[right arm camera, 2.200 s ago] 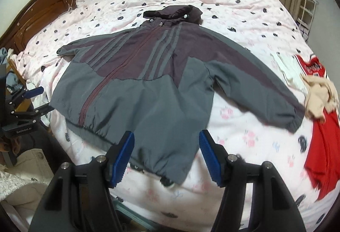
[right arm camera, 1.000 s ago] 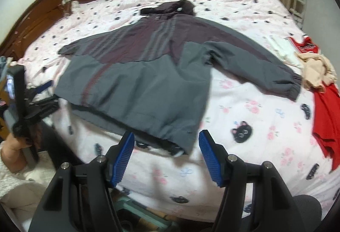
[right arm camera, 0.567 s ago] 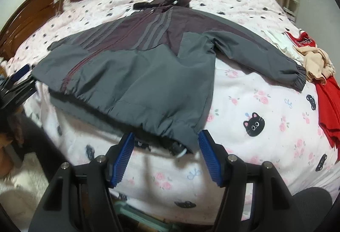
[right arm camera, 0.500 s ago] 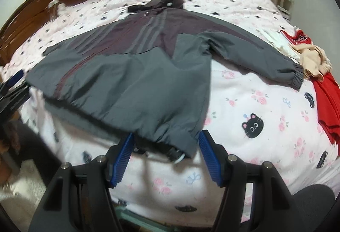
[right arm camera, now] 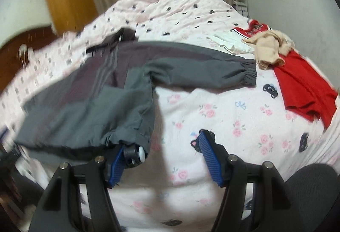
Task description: Fold clothes
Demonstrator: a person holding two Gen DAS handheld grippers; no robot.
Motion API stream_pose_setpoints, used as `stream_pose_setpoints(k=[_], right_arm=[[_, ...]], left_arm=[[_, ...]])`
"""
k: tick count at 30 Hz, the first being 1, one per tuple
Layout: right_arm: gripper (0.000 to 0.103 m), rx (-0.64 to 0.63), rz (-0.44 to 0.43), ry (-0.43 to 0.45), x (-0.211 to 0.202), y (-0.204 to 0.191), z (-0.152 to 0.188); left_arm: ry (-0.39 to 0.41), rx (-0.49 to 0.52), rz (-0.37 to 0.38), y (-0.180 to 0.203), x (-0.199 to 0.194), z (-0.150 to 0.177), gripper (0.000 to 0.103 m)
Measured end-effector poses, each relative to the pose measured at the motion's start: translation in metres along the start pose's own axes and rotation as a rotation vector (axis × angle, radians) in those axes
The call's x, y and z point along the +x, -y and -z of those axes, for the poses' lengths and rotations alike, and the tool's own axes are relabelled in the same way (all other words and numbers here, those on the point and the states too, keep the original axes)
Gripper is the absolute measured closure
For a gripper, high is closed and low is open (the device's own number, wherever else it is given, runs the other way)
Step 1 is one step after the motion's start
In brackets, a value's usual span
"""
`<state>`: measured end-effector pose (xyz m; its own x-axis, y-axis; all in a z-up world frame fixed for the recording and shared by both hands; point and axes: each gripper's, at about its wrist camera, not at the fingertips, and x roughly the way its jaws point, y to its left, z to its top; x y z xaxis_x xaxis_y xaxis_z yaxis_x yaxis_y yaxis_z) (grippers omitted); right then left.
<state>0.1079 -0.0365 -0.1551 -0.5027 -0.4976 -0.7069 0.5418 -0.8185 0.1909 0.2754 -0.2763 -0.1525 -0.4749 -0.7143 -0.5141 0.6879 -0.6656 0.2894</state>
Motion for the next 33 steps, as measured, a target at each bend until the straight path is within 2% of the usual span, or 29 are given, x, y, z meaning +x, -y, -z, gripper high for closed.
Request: stream_pose_setpoints(k=[2,5,10,13,15,18,25,28,33], right_arm=[[0.038,0.053,-0.027,0.008,-0.004,0.007,-0.006],[0.038,0.045,-0.016,0.014,-0.003,0.006,-0.010],[0.038,0.033,0.009,0.012,0.001,0.006,-0.011],[0.038,0.051,0.012,0.020,0.001,0.013,-0.013],[0.038,0.058,0.010,0.023,0.001,0.018,-0.014],[0.038,0.059,0.013,0.023,0.001,0.020,-0.014],[0.038,0.072,0.032,0.042,-0.005,0.026,-0.015],[0.038,0.075,0.032,0.048,-0.008,0.029,-0.018],[0.038,0.046,0.030,0.054,-0.013,0.022,-0.016]], left_arm=[[-0.016,-0.008,0.030,0.005,-0.001,-0.001,0.027],[-0.039,-0.026,0.059,0.013,0.000,-0.001,0.027],[-0.076,0.022,-0.016,0.026,0.014,0.007,0.027],[-0.092,-0.004,-0.064,0.015,0.022,0.010,0.027],[-0.096,-0.024,-0.067,0.007,0.026,0.012,0.026],[-0.072,0.018,-0.106,0.004,0.020,0.009,0.022],[-0.006,0.126,-0.213,-0.008,0.002,0.002,0.020],[0.016,0.124,-0.221,-0.023,-0.008,-0.010,0.014],[0.054,0.149,-0.243,-0.040,-0.026,-0.025,0.013]])
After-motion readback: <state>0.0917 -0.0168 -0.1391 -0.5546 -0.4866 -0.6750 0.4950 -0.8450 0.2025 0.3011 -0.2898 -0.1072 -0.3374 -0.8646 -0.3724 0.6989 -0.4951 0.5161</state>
